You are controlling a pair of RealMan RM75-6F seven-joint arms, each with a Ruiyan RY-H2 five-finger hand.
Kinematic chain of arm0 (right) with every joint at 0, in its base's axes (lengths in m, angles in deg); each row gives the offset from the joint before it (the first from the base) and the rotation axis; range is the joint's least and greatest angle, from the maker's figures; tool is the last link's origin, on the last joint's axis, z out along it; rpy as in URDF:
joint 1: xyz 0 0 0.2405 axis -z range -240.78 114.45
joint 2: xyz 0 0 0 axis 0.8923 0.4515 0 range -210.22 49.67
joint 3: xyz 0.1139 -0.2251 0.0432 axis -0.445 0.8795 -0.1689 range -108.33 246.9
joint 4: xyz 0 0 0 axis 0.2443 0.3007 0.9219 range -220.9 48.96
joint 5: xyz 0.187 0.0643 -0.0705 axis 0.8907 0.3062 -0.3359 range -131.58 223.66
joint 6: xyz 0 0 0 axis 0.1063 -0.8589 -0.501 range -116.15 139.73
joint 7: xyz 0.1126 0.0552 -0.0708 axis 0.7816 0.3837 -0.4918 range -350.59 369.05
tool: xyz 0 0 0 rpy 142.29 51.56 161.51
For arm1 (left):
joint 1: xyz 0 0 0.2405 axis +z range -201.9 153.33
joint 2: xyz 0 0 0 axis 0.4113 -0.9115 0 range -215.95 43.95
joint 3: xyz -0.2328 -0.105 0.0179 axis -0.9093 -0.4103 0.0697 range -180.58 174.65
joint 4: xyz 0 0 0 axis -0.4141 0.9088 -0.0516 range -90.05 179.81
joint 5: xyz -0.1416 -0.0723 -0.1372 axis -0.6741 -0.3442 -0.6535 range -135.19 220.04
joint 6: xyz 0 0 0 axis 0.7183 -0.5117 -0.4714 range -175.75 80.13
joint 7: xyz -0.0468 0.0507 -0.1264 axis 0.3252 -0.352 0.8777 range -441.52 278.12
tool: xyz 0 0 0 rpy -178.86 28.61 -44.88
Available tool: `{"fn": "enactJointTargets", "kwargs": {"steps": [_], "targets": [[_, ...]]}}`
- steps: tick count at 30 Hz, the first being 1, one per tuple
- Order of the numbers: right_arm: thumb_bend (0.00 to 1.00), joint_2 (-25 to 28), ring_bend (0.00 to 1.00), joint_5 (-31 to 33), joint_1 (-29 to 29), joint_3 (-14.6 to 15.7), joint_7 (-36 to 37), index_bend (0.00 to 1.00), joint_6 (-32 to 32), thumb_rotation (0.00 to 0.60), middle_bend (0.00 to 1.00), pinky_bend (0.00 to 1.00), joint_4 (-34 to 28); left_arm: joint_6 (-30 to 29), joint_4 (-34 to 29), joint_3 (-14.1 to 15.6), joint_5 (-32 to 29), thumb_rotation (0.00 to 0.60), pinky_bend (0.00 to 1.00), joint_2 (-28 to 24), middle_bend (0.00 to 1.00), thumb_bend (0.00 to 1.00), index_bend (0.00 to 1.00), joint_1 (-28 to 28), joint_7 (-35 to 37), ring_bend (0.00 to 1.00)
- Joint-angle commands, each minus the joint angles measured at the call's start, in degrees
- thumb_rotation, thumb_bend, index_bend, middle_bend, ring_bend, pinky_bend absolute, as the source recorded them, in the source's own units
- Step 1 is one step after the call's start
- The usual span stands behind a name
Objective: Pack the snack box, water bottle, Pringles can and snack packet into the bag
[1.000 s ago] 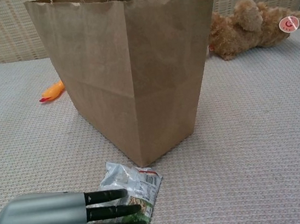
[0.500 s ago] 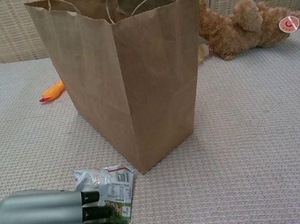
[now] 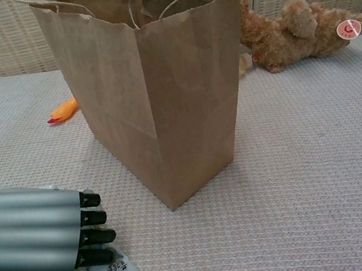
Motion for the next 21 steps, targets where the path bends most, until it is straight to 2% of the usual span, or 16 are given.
{"fn": "enactJointTargets", "kwargs": {"steps": [1,9,13,21], "targets": [[0.14,0.1,0.0,0.0,0.0,0.0,0.1,0.11,0.0,0.6,0.0,0.0,0.0,0.6,-1.4,-0.2,-0.3,0.6,0.7,-1.5,0.69,0.71,0.69,-0.2,-0.4,0.59],[0.14,0.1,0.0,-0.2,0.2,0.1,0.4,0.11,-0.2,0.6,0.0,0.0,0.1,2.4,-2.8,-1.7,-2.3,0.6,0.71,-5.7,0.7,0.73,0.7,0.0,-2.7,0.6],[0.14,0.2,0.0,-0.4,0.2,0.2,0.5,0.11,-0.2,0.6,0.0,0.0,0.1,1.6,-3.1,-2.7,-3.4,0.6,0.71,-7.7,0.7,0.73,0.7,0.2,-2.1,0.6],[0.14,0.2,0.0,-0.4,0.4,0.2,0.6,0.11,-0.5,0.6,0.0,0.0,0.3,0.9,-1.5,-7.0,-8.9,0.6,0.71,-11.1,0.7,0.74,0.7,1.5,-2.1,0.6]]}}
